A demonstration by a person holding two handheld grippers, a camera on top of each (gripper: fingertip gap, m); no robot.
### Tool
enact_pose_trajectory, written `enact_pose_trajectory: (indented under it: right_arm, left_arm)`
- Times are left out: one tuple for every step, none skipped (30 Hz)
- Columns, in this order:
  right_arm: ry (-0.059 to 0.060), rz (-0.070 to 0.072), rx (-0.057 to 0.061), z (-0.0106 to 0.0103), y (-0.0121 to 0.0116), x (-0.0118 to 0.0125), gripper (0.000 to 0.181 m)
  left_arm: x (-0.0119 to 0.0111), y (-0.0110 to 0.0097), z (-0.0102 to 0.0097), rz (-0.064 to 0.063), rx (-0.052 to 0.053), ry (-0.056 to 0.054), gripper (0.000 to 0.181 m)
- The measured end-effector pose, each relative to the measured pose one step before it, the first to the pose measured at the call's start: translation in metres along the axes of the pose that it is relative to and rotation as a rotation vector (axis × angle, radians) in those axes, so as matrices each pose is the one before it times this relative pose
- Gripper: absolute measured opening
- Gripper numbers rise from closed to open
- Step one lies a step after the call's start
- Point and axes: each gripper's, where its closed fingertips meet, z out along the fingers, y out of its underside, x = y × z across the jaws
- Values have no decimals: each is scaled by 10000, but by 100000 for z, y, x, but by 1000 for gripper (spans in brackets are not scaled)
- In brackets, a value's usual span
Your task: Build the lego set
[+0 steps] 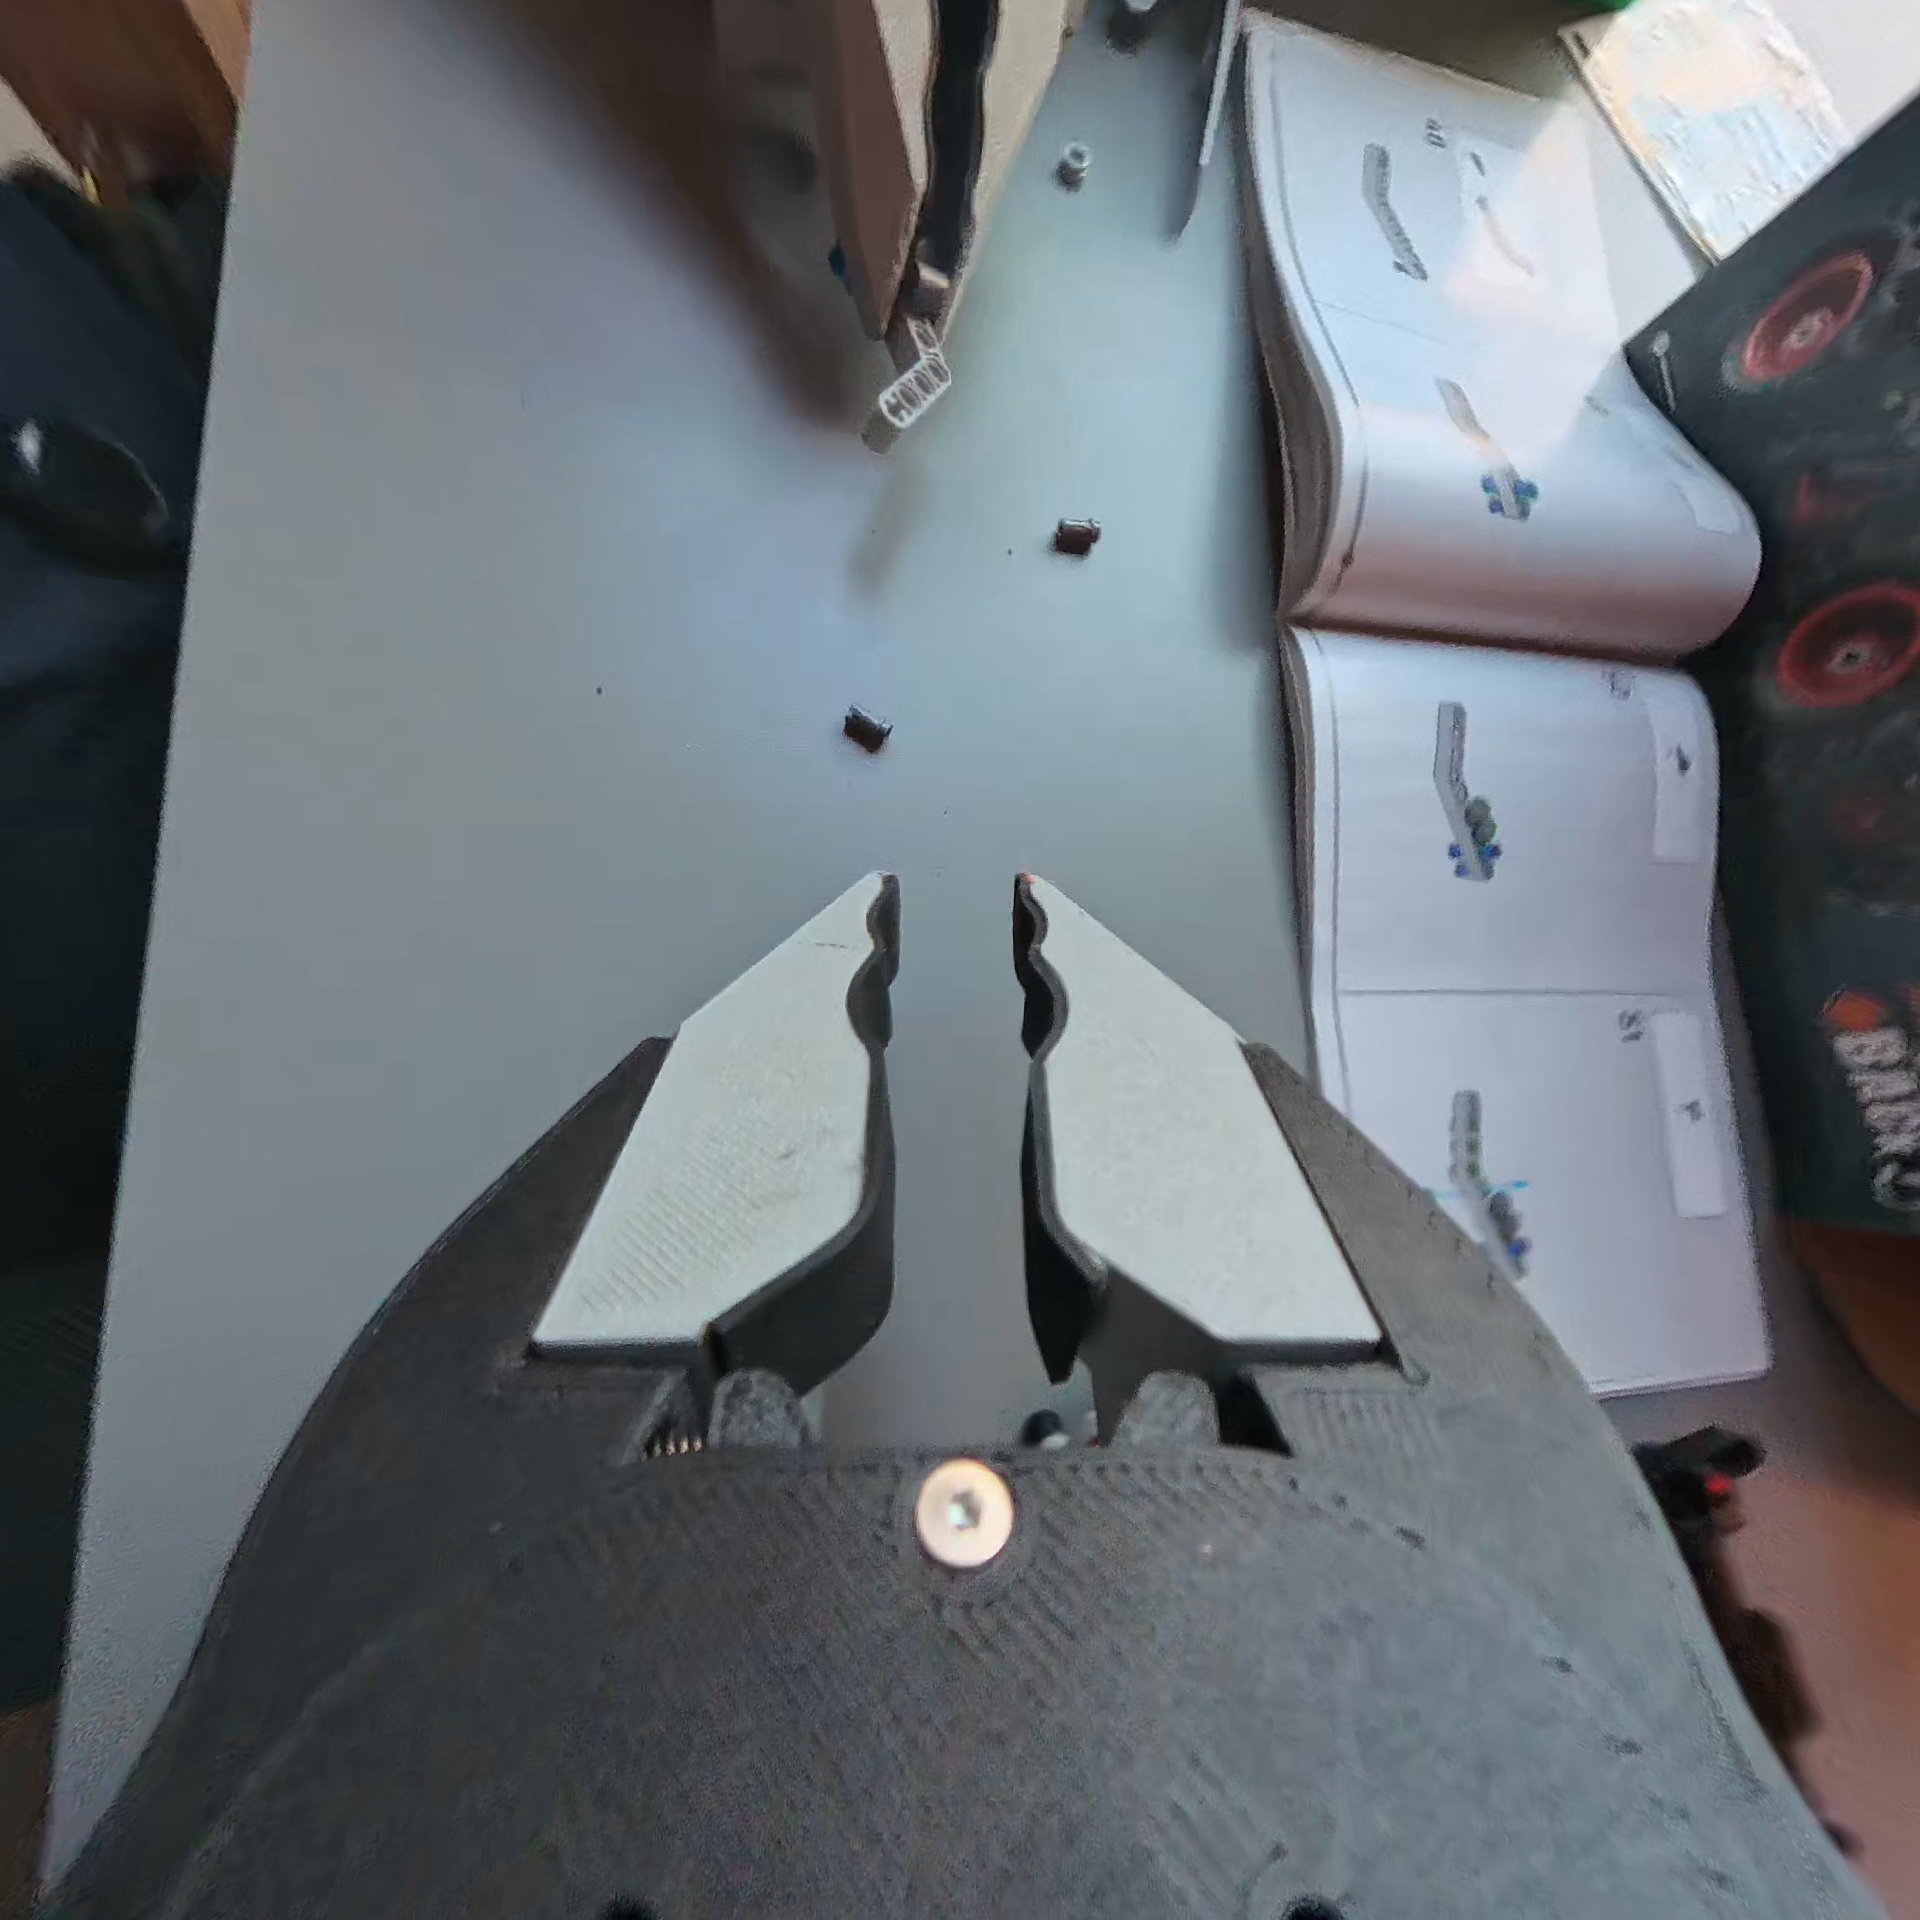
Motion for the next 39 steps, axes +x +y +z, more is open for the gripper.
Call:
enact_pose_trajectory:
  right_arm:
    - [-21,-599,-340,341,-201,-2,18]
    - [-117,-695,-361,363,-281,-135,17]
    - [-189,-762,-387,360,-294,-257,14]
    - [-142,-780,-383,336,-290,-144,12]
    - [-151,-681,-365,299,-240,-92,16]
    - [-317,-442,-356,259,-141,-232,19]
    - [-400,-175,-349,241,-47,-295,23]
    - [-373,-31,-279,226,-24,-274,26]
    - [-308,-33,-153,217,-67,-279,22]
    - [-194,-75,-32,226,-121,-250,20]
    - [-54,-64,29,231,-134,-119,17]
    - [58,-9,29,204,-74,48,8]
    - [106,30,67,164,-98,159,3]
    - [93,77,92,143,-89,177,0]
    - [44,138,111,108,-87,121,0]
    - [-19,196,143,56,-112,32,0]
    - [-24,282,207,62,-171,12,0]
    - [0,368,315,99,-286,-11,0]
    - [20,402,353,113,-293,-8,0]
    - [56,336,239,31,-107,-20,0]
    - [147,169,53,-74,125,30,0]
    - [267,-29,-56,-135,245,108,0]
    - [270,-198,16,-156,46,65,6]
    - [137,-251,101,-185,-190,-79,9]
    - [20,-203,73,-177,-325,-95,12]
    - [-2,-157,11,-127,-395,1,15]
    - [-68,-154,-5,-67,-494,-10,18]
    - [-160,-154,8,6,-605,-131,20]
    - [-156,-156,25,125,-644,-174,18]
    - [-84,-138,-45,251,-520,-119,16]
    - [2,-99,-139,338,-262,-13,14]
    - [-12,-76,-135,394,-92,-78,12]
    - [-15,-58,-71,393,-11,-104,10]
    - [25,-54,-17,357,78,-60,8]
    - [92,-22,122,200,-66,54,6]
    - [-35,17,133,37,-74,-91,4]
    - [-96,96,79,-27,-37,-158,4]
    - [-29,131,77,-4,-27,-73,4]
    - [38,138,133,34,-53,-3,4]
  left_arm:
    - [51,62,57,51,-53,-1,4]
    - [20,43,37,17,-31,4,4]
    - [13,-2,-3,-18,-2,22,4]
    - [-30,-42,-31,-64,33,31,4]
    - [-19,-78,-64,-78,63,53,4]
    - [-26,-94,-84,-67,79,40,4]
    - [-19,-95,-76,-45,77,21,4]
    - [-8,-60,-59,-24,54,12,4]
    - [-6,-27,-19,2,21,-9,4]
    - [14,15,9,30,-13,-14,4]
    - [9,55,45,32,-44,-13,4]
    - [13,81,64,14,-65,-14,4]
    - [3,72,54,18,-57,-10,4]
    - [3,22,31,19,-25,-13,4]
    - [-5,12,10,3,-4,-3,4]
    - [6,-13,-24,-9,17,3,4]
    - [1,-57,-43,5,45,-2,4]
    - [11,-52,-49,19,52,-9,4]
    - [13,-1,-19,17,12,-5,4]
    - [-49,89,9,0,-57,-40,4]
    - [-126,85,45,-15,-66,-90,4]
    - [-96,56,47,1,-46,-81,4]
    - [-72,77,56,13,-58,-76,4]
    - [-64,66,65,24,-62,-75,4]
    - [-100,84,70,0,-64,-89,4]
    - [-113,71,61,-25,-63,-78,4]
    - [-83,42,54,-26,-47,-50,5]
    - [-55,-34,-18,-15,28,-33,4]
    - [-104,-38,-36,-33,39,-66,4]
    - [-133,-59,-46,-41,45,-79,4]
    - [-86,-27,-35,-24,29,-53,4]
    - [-27,-3,-8,-17,9,-8,4]
    - [20,-9,0,-25,3,40,4]
    - [135,14,17,-35,-21,141,5]
    - [256,62,13,-34,-52,264,6]
    - [265,16,-29,-40,-14,272,9]
    - [100,-60,-83,-96,48,177,12]
    - [21,-123,-100,-124,94,122,15]
    - [42,-117,-107,-77,94,101,19]
